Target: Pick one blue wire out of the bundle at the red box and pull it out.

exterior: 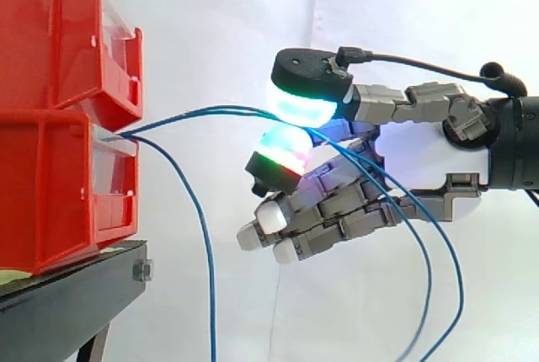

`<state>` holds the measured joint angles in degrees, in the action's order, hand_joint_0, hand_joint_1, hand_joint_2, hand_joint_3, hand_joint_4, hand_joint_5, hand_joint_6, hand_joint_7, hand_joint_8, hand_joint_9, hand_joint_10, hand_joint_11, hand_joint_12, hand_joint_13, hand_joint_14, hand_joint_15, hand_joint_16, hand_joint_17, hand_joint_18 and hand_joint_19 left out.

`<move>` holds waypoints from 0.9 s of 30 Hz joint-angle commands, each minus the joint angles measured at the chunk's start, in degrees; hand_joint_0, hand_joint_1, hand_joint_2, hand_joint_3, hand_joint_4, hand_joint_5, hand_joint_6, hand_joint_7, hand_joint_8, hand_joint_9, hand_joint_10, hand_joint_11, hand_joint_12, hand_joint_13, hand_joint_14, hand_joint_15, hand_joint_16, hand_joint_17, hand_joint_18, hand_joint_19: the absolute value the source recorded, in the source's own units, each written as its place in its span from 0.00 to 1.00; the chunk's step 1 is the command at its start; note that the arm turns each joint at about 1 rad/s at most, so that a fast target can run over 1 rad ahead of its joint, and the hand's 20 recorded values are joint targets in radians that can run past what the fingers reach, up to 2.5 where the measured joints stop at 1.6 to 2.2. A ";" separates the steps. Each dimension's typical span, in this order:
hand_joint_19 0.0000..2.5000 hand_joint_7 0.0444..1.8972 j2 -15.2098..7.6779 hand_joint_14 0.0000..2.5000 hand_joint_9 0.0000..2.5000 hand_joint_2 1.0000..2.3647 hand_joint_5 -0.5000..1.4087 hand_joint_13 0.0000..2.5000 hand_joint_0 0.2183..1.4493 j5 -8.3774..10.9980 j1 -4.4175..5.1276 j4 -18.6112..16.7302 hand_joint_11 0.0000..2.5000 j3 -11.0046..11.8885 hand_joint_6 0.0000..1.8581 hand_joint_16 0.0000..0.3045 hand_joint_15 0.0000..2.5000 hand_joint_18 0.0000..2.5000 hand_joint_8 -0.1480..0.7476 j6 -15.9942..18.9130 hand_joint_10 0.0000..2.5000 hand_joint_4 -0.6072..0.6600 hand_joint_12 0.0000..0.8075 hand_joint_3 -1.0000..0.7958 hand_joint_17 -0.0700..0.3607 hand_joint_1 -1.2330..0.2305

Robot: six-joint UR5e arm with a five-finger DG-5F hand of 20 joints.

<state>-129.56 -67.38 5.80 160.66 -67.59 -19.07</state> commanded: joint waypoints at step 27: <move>0.13 0.61 -0.08 0.00 0.38 0.01 0.19 0.16 0.31 0.05 0.00 0.00 0.32 0.00 0.42 0.20 0.08 0.13 0.47 0.00 0.01 0.66 0.47 0.40 0.47 0.23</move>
<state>-129.57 -67.32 5.80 160.66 -67.59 -19.07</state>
